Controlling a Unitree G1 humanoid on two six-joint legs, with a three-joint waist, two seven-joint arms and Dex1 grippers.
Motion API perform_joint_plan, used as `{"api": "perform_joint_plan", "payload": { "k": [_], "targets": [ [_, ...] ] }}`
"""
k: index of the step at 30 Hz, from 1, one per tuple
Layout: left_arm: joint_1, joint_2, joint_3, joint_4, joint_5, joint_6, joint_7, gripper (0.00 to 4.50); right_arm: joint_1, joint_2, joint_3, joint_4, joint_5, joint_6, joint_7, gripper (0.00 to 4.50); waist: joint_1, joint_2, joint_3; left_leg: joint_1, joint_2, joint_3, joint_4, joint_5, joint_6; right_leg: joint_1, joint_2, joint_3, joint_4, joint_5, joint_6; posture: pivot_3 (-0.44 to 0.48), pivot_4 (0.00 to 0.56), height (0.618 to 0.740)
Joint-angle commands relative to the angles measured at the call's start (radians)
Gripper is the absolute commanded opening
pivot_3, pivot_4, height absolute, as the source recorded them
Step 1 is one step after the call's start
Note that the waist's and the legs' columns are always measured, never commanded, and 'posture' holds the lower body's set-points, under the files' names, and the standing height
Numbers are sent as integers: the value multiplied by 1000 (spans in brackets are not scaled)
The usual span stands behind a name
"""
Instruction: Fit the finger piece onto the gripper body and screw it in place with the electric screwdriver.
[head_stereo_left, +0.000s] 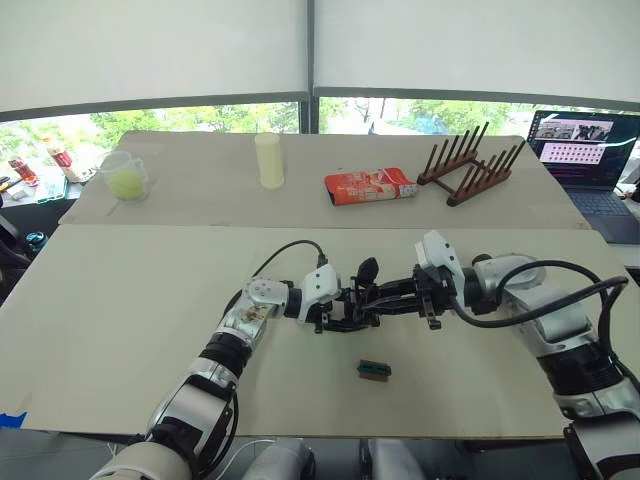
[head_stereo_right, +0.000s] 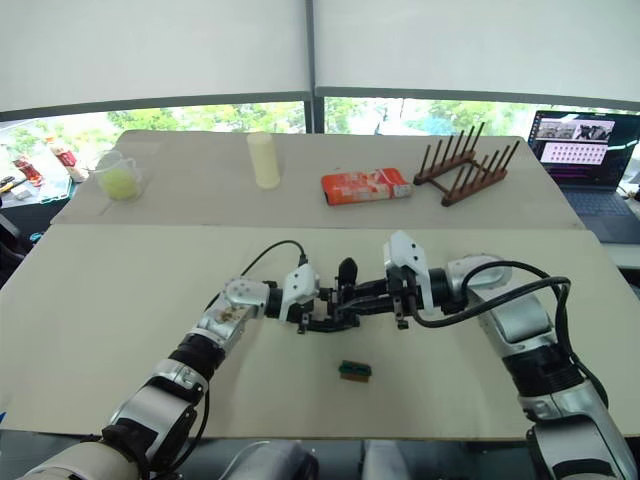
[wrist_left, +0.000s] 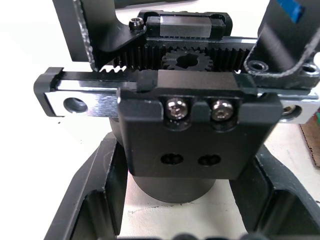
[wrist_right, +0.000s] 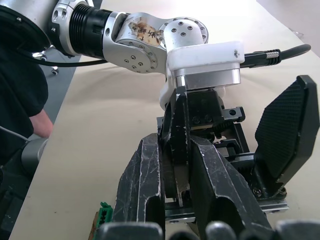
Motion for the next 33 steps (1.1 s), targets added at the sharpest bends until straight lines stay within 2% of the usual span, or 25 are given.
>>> {"api": "perform_joint_plan", "payload": {
  "k": [1, 13, 15, 17, 19, 22, 29, 31, 32, 33],
  "targets": [
    [-11, 22, 49, -54, -30, 4, 16, 2306, 64, -35, 136, 115, -143, 81, 15, 309, 0, 0, 0, 0, 0, 0, 0, 0, 0, 0, 0, 0, 0, 0, 0, 0, 150, 740],
    [3, 29, 44, -61, -28, 10, 13, 2306, 51, -27, 74, 74, -118, -11, 11, 309, 0, 0, 0, 0, 0, 0, -1, 0, 0, -1, 0, 0, -1, 0, 0, 0, 150, 740],
    [1, 24, 41, -57, -27, 8, 13, 2306, 34, -17, 14, 27, -83, -20, -29, 1352, 0, 0, 1, 0, 0, 0, -1, 0, 0, -1, 0, 0, -1, 0, 0, 0, 150, 740],
    [0, 19, 38, -53, -26, 6, 12, 2306, 31, -32, -49, -41, -48, -6, -48, 2025, 1, 1, 4, -2, 0, -1, -2, 0, 0, -2, 0, 0, -1, 0, 0, 0, 150, 740],
    [1, 15, 36, -49, -26, 3, 10, 2306, 53, -71, -102, -112, -34, -2, -52, 2732, 1, 2, 5, -10, -2, 2, -1, 0, 0, -13, -1, 0, 3, 0, 0, 0, 150, 740],
    [6, 12, 32, -42, -25, -5, 8, 2306, 103, -133, -164, -192, -3, 33, -52, 2738, 3, 3, 5, -19, -2, 1, 3, 1, -1, -21, -1, -2, 4, 0, -1, 0, 150, 740],
    [4, 5, 19, 0, 1, 3, 36, 2306, 223, -229, -292, -306, 36, 88, -68, 2738, 3, 3, 5, -20, -1, 1, 3, 1, -1, -19, -2, -1, 2, 0, -1, 0, 150, 740],
    [3, 19, 14, 7, 11, 18, 30, 3341, 239, -264, -336, -328, 60, 155, -90, 2738, 5, 3, 6, -20, -1, 1, 3, 1, -1, -19, -2, -1, 2, 0, -1, 0, 150, 740],
    [7, 34, 15, -1, 11, 24, 16, 3670, 248, -293, -359, -337, 68, 191, -93, 2738, 5, 3, 6, -20, -1, 1, 3, 1, -1, -19, -2, 0, 2, 0, -1, 0, 150, 740],
    [14, 58, 22, -18, 6, 36, -1, 4128, 258, -331, -384, -341, 70, 237, -100, 2992, 5, 3, 6, -20, -1, 1, 3, 1, -1, -19, -2, 0, 2, 0, -1, 0, 150, 740]
  ]
}}
